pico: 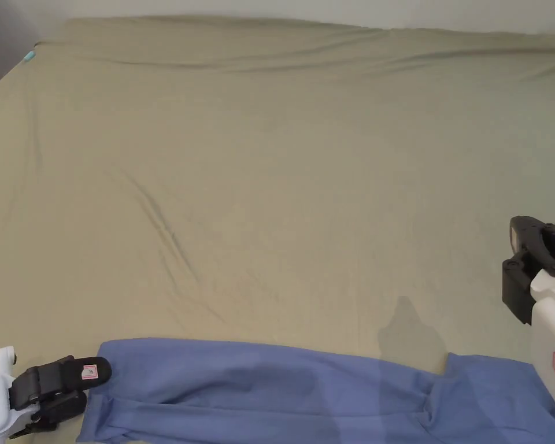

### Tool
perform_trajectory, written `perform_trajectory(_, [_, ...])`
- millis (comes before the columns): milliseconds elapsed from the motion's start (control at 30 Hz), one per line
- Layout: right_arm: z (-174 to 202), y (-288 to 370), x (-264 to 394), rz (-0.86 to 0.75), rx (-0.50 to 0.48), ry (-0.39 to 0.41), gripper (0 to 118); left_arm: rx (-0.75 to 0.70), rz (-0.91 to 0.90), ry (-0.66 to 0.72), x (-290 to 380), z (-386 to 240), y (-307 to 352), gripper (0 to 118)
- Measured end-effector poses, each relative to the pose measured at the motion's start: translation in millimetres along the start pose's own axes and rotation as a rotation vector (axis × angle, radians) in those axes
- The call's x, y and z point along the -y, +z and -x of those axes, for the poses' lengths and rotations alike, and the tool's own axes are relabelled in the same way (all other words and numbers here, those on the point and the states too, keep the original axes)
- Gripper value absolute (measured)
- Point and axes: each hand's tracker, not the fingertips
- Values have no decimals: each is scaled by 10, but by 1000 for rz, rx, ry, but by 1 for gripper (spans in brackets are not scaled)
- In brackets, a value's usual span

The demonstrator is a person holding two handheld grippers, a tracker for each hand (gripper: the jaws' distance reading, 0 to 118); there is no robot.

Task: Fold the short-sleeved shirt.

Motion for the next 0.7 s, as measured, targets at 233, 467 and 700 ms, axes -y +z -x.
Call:
perform_trajectory(233, [36,-3,-78,2,-21,-21,0,167,66,34,219,-62,-508,109])
perform_trajectory(467, [15,-10,-106,14,-44,-58,0,-15,77,39,228,-47,-582,8])
perform_trajectory(700, [11,27,-99,23,-41,-43,0,-105,31,-88,125,-207,-466,8])
